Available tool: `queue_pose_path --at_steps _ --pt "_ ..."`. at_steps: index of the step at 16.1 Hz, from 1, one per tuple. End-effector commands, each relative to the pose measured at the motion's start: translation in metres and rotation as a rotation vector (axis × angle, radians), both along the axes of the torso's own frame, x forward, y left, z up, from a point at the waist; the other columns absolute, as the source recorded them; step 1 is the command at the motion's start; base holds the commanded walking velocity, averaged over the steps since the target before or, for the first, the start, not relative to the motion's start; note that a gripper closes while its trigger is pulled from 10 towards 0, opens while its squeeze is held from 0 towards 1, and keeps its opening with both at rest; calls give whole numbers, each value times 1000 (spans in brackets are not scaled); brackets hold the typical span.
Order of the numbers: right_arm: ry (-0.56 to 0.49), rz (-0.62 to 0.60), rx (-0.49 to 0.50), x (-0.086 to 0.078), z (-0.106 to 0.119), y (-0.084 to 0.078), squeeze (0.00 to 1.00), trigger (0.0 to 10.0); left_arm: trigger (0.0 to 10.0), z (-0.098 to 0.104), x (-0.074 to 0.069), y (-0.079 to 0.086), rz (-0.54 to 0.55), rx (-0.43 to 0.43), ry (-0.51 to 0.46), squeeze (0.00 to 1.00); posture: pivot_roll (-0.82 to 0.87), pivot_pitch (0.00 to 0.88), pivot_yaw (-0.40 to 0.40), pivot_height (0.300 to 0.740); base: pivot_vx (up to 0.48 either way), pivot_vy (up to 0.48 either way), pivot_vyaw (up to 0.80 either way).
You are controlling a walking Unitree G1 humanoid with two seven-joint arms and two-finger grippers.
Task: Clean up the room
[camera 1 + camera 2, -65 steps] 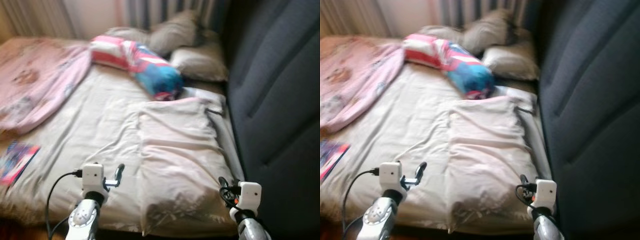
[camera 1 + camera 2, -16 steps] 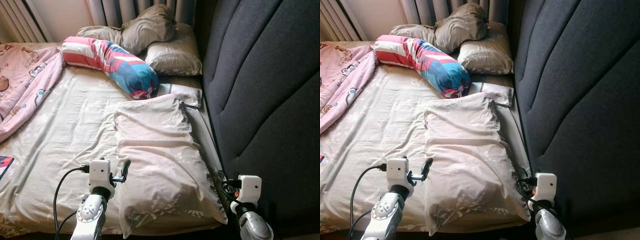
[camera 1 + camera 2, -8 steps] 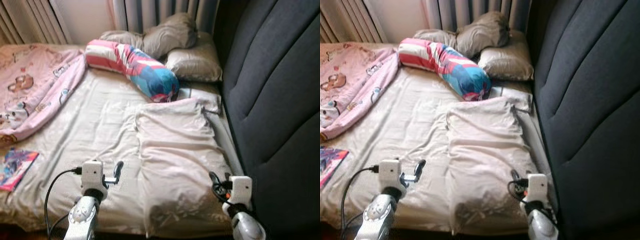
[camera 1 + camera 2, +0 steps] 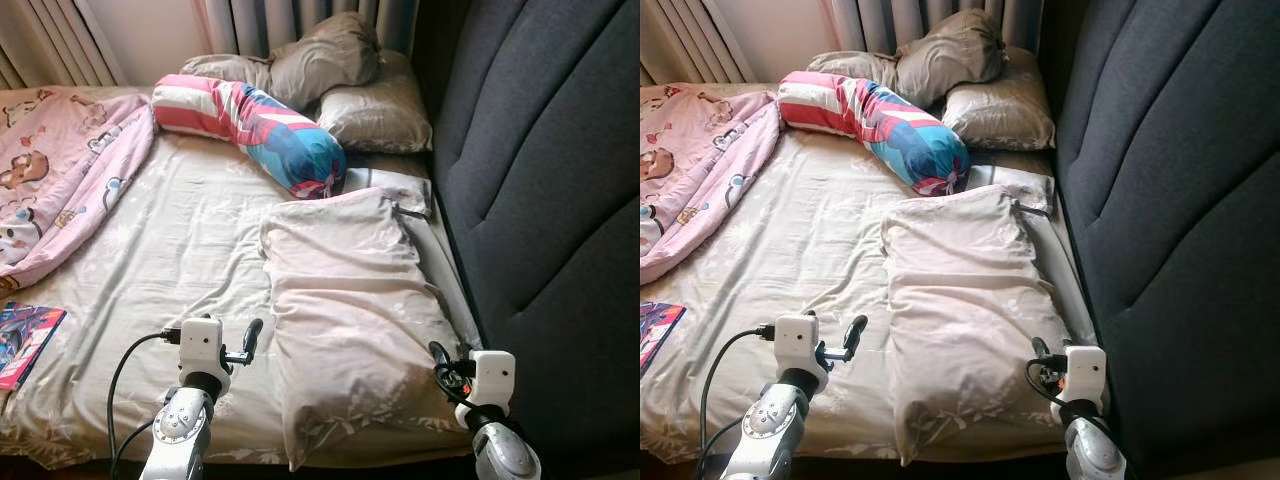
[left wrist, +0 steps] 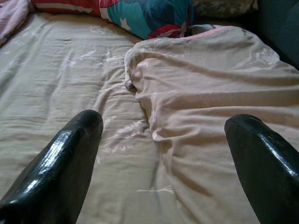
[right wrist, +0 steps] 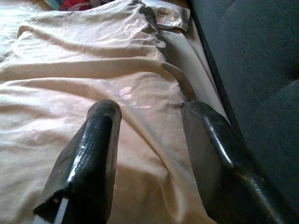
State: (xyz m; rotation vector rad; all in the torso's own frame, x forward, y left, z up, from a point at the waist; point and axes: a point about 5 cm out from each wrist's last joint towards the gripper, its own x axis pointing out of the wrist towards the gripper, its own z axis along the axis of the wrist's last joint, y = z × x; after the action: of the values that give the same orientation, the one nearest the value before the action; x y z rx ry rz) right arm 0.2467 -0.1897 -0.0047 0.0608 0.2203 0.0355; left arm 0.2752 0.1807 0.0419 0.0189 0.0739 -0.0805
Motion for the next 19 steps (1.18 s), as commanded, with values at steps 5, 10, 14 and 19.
queue_pose_path --at_steps 5,10,14,19 --pt "12 -42 -4 1 0 -6 0 10000 10000 3 0 -3 -12 6 -15 0 8 117 -1 740 50 0 0" --pt "5 -50 -7 3 1 -7 0 10000 10000 3 -1 -3 -9 -7 -13 0 12 120 -4 740 284 0 0" --pt "18 -57 4 4 0 -6 0 10000 10000 3 0 -2 -8 -6 -13 0 16 121 -4 740 297 0 -195" --pt "3 -51 0 6 2 -5 0 10000 10000 2 -2 -1 -2 8 -5 0 16 132 -5 740 0 0 -154"
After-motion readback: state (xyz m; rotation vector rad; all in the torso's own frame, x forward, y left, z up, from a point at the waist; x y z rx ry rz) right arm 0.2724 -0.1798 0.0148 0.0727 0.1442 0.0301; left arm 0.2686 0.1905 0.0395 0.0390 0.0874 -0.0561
